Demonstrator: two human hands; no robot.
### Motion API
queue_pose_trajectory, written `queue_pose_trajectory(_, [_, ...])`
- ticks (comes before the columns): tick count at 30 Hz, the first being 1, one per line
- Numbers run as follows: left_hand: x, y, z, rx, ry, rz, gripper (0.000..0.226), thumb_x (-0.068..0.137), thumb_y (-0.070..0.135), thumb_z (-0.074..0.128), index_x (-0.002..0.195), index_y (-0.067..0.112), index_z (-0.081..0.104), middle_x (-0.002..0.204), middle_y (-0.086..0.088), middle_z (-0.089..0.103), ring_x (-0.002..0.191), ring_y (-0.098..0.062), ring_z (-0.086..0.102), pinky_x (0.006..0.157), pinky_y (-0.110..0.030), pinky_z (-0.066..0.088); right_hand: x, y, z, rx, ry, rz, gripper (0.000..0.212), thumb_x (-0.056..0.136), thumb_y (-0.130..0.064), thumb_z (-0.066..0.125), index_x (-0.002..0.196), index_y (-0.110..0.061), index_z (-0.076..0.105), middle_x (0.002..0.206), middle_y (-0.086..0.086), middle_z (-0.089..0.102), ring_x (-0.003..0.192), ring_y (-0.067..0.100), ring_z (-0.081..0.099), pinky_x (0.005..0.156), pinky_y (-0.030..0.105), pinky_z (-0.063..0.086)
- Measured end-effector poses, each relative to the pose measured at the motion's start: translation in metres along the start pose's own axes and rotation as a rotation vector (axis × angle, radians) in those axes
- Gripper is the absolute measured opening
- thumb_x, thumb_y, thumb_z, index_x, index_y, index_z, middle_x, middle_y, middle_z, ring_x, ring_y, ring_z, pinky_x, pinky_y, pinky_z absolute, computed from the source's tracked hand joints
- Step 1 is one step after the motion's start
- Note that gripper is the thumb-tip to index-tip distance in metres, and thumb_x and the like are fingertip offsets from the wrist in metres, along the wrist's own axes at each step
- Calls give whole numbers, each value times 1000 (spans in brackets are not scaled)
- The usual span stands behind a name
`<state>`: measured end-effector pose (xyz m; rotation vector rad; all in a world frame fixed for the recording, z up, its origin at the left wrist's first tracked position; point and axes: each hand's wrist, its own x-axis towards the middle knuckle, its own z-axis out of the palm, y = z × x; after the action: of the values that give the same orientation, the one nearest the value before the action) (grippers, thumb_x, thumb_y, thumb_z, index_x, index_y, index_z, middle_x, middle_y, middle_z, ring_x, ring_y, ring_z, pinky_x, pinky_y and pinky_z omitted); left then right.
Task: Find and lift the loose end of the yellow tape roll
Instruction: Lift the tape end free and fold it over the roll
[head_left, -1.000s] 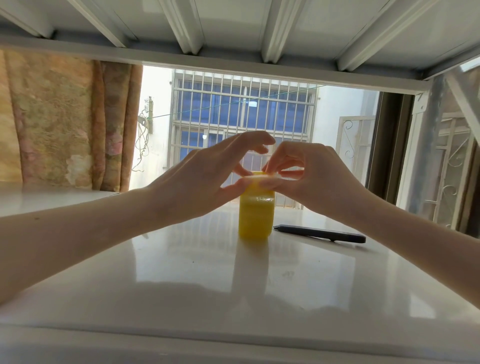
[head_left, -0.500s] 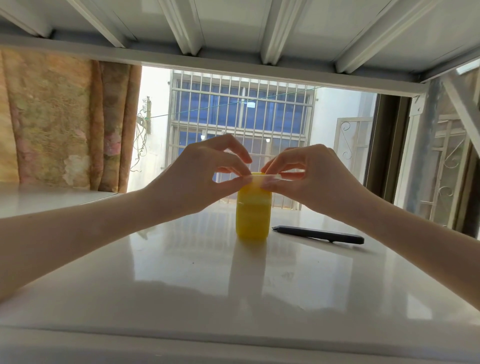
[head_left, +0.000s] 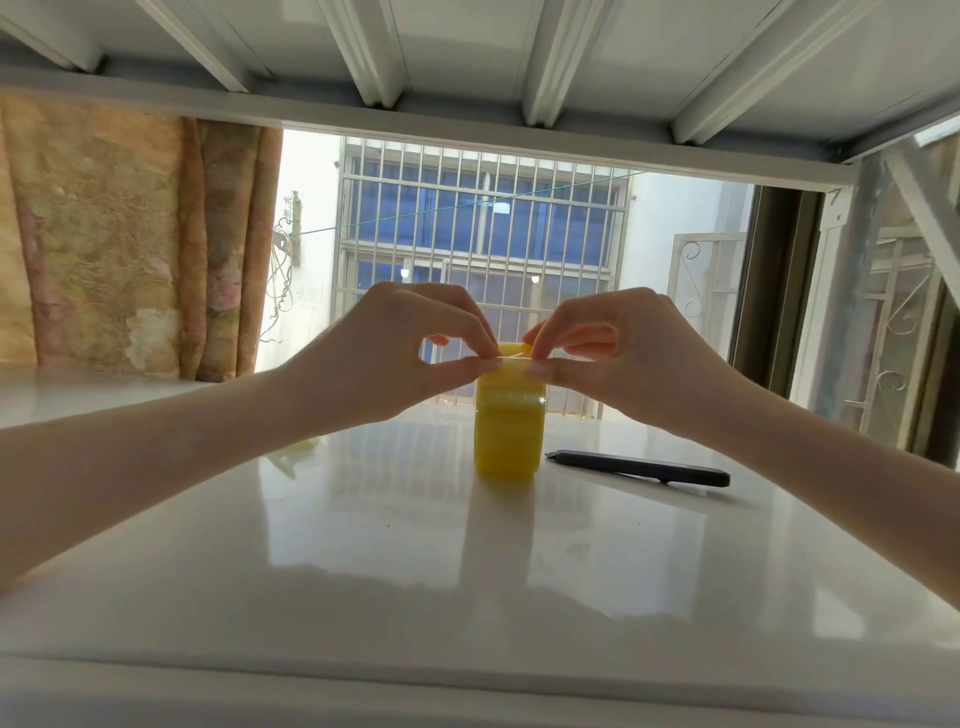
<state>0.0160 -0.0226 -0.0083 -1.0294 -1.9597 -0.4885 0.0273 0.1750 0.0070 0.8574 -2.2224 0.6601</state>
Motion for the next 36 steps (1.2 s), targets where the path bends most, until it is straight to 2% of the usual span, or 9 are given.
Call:
queue_pose_trajectory(4, [-1, 1, -2, 1, -12, 3, 17, 76, 25, 66, 87, 15, 74, 83, 6, 68, 73, 3, 59, 71, -6, 45, 0, 0, 0, 30, 0, 12, 11, 72, -25, 72, 80, -19, 70, 88, -9, 70, 84, 5, 67, 83, 14, 49])
queue_pose_trajectory(8, [0, 2, -3, 39, -4, 22, 21, 77, 28, 65, 93, 18, 73, 77, 23, 58, 65, 11, 56, 66, -1, 41, -1, -2, -1, 110, -4, 40, 10, 70, -29, 71, 77, -21, 71, 85, -10, 70, 81, 6, 67, 80, 17, 51])
queue_pose_trajectory(12, [1, 1, -4, 15, 37, -39, 33, 73, 35, 66, 103, 23, 67, 82, 17, 64, 73, 1, 66, 80, -7, 48, 0, -4, -3, 130, -10, 52, 14, 72, -26, 70, 80, -14, 73, 84, -10, 69, 79, 9, 67, 79, 17, 52])
queue_pose_trajectory(17, [2, -1, -2, -158, 0, -220, 22, 67, 40, 66, 82, 25, 72, 77, 17, 66, 75, 0, 65, 80, -18, 54, 0, -2, -4, 147, -15, 86, 8, 74, -25, 70, 77, -17, 72, 80, -17, 67, 75, 0, 66, 70, 7, 50])
queue_pose_trajectory(22, [3, -2, 1, -273, -30, -358, 8, 68, 41, 67, 73, 35, 68, 65, 30, 64, 74, 6, 64, 73, -8, 45, 1, -2, -4, 183, -23, 148, 6, 73, -28, 70, 74, -23, 72, 79, -23, 64, 76, -9, 64, 65, 7, 47])
queue_pose_trajectory(25, [4, 1, 0, -310, -56, -441, 5, 71, 38, 69, 73, 33, 70, 68, 25, 67, 77, 7, 63, 67, -6, 42, 2, -1, -4, 199, -15, 198, 13, 73, -31, 70, 78, -19, 73, 80, -17, 67, 78, 4, 65, 66, 10, 47])
queue_pose_trajectory(28, [7, 4, 0, -332, -83, -523, 7, 74, 38, 69, 75, 31, 70, 74, 21, 67, 70, 8, 63, 58, -4, 43, 2, -1, -3, 223, 13, 234, 15, 72, -34, 70, 76, -19, 73, 83, -7, 71, 80, 9, 64, 68, 14, 48])
queue_pose_trajectory(32, [6, 5, 2, -372, -44, -614, 25, 75, 43, 67, 82, 20, 73, 79, 7, 70, 79, -7, 64, 72, -21, 53, 0, -3, 1, 221, 36, 236, 13, 72, -36, 70, 66, -24, 70, 78, -11, 69, 75, 4, 62, 65, 11, 43])
queue_pose_trajectory(36, [7, 8, 6, -375, -18, -651, 24, 74, 42, 69, 78, 19, 72, 75, 3, 71, 79, -11, 66, 72, -24, 55, 1, -4, 3, 189, 73, 218, 16, 72, -36, 70, 65, -22, 70, 79, 2, 70, 79, 14, 64, 72, 20, 47])
